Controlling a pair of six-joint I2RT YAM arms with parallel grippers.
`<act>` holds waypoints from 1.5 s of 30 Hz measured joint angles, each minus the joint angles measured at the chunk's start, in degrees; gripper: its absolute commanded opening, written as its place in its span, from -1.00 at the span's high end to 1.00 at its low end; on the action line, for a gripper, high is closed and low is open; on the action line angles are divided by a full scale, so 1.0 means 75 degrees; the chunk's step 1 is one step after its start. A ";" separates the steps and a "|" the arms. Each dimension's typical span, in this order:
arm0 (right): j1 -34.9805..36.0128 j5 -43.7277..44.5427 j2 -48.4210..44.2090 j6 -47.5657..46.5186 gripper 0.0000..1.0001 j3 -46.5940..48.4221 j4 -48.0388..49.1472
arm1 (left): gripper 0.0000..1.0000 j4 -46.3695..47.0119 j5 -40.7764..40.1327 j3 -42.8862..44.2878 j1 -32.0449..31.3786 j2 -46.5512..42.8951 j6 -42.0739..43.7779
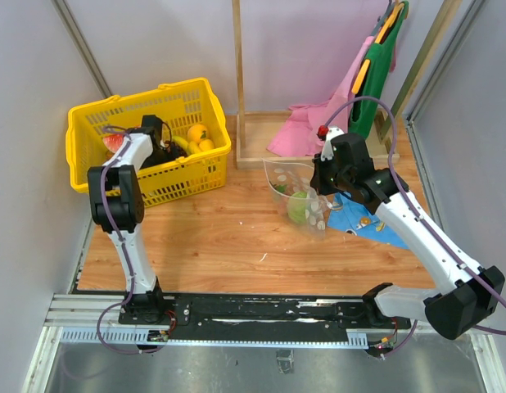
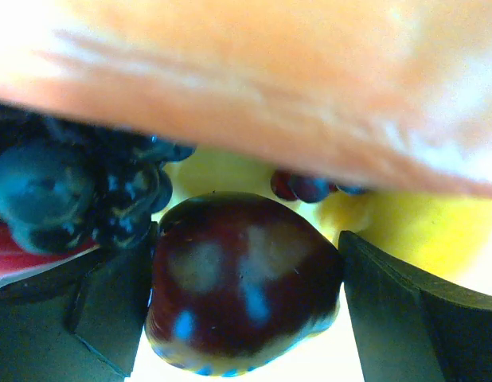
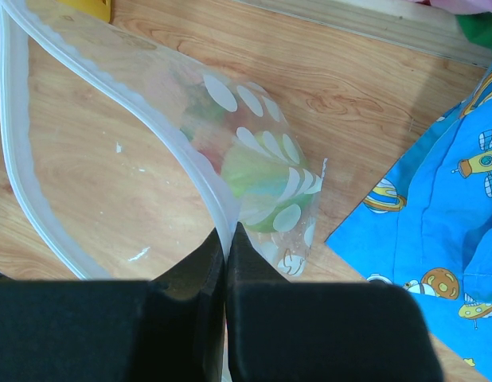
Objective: Place the food in the zip-top bag and seal the zipper
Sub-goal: Pick up the fake fruit from the bin, then place the fake fruit in the zipper food storage bag.
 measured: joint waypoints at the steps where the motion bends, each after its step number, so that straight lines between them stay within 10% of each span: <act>1: 0.0000 0.0000 0.0003 0.0000 0.99 0.0000 0.0000 | 0.21 -0.0020 -0.0003 0.0000 0.0000 -0.0058 0.0000; 37: 0.0000 -0.0169 0.0009 0.0146 0.99 0.0003 0.0000 | 0.52 0.0393 0.0670 0.1192 -0.0041 -0.3812 0.0169; 45: 0.0000 -0.0271 0.0119 0.0152 0.99 0.0035 0.0035 | 0.53 0.0793 0.1160 0.1268 -0.1268 -0.4237 0.0291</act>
